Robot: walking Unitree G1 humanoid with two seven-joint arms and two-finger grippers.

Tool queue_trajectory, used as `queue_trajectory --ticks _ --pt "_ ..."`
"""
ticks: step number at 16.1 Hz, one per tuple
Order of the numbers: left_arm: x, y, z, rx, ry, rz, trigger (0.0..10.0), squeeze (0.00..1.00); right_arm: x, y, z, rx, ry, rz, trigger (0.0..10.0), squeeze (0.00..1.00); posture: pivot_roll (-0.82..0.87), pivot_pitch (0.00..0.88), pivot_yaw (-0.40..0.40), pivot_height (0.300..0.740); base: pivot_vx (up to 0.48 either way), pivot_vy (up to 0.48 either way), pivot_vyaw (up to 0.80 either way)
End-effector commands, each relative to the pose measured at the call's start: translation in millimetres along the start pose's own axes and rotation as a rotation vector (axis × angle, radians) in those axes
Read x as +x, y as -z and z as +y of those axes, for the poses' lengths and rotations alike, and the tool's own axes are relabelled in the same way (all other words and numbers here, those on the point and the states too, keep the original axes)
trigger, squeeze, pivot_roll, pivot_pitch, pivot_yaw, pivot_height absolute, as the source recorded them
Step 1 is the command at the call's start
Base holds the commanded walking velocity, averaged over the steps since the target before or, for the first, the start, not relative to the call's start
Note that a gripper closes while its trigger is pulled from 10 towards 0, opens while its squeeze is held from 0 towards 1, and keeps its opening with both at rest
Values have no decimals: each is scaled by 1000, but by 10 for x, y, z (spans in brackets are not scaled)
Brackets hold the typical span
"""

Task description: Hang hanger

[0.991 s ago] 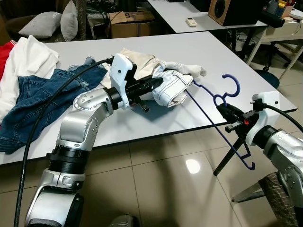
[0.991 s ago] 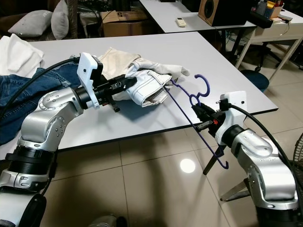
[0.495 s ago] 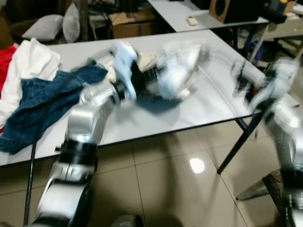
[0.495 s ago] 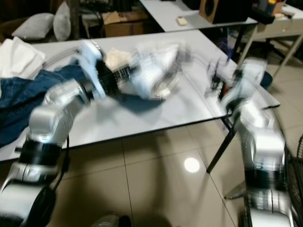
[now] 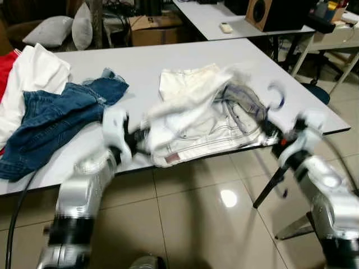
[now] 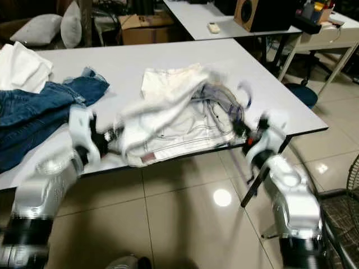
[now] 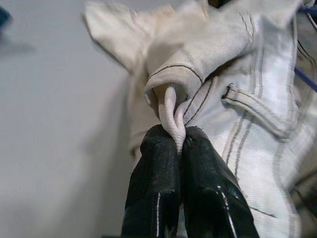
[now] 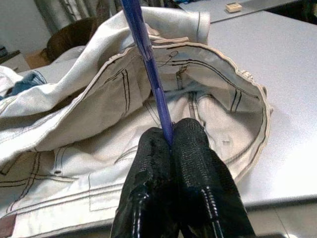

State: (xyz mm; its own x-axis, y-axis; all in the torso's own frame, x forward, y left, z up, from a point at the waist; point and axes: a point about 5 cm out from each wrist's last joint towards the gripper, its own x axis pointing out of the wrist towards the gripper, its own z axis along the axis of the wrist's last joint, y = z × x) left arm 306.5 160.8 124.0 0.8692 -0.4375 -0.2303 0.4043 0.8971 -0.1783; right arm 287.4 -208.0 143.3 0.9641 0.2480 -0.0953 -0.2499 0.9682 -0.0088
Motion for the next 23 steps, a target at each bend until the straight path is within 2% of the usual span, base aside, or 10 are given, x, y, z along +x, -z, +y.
queue_trajectory --ticks 1,3,5,6,10,15,16,17,21,23 --pt "23 -103 -99 18 29 -27 0 0 -24 -133 -36 -16 25 -47 10000 0 -55 0 29 740 0 0 0" --pt "80 -172 -159 140 44 -46 0 0 -34 -133 -66 -23 36 -49 10000 0 -50 0 30 740 0 0 0" --pt "70 -244 -154 193 29 -82 10000 0 -28 -156 -48 -19 31 -60 10000 0 -48 0 32 740 0 0 0" --pt "32 -341 -185 238 67 -129 10000 1000 -28 -176 -9 -15 14 -73 10000 0 -47 0 33 740 0 0 0" --pt "16 -412 -77 515 78 -51 10000 1000 -38 -211 43 -20 -29 -79 10000 0 -56 0 31 740 0 0 0" --pt "123 -734 -199 362 116 -221 10000 1000 -12 -267 51 -28 -63 -74 10000 0 -65 0 16 740 0 0 0" --pt "143 -747 -297 357 174 -235 10000 784 -9 -275 52 -27 -66 -73 10000 0 -69 0 12 740 0 0 0" --pt "158 -716 -379 364 233 -216 10000 0 -4 -281 55 -25 -70 -73 10000 0 -70 0 12 740 0 0 0" --pt "292 -527 -653 412 345 -166 10000 0 7 -299 56 -32 -88 -64 10000 0 -91 0 -1 740 0 0 0" --pt "478 -414 -645 411 247 -135 10000 0 -2 -297 41 -34 -87 -58 10000 0 -104 0 -5 740 0 0 0"
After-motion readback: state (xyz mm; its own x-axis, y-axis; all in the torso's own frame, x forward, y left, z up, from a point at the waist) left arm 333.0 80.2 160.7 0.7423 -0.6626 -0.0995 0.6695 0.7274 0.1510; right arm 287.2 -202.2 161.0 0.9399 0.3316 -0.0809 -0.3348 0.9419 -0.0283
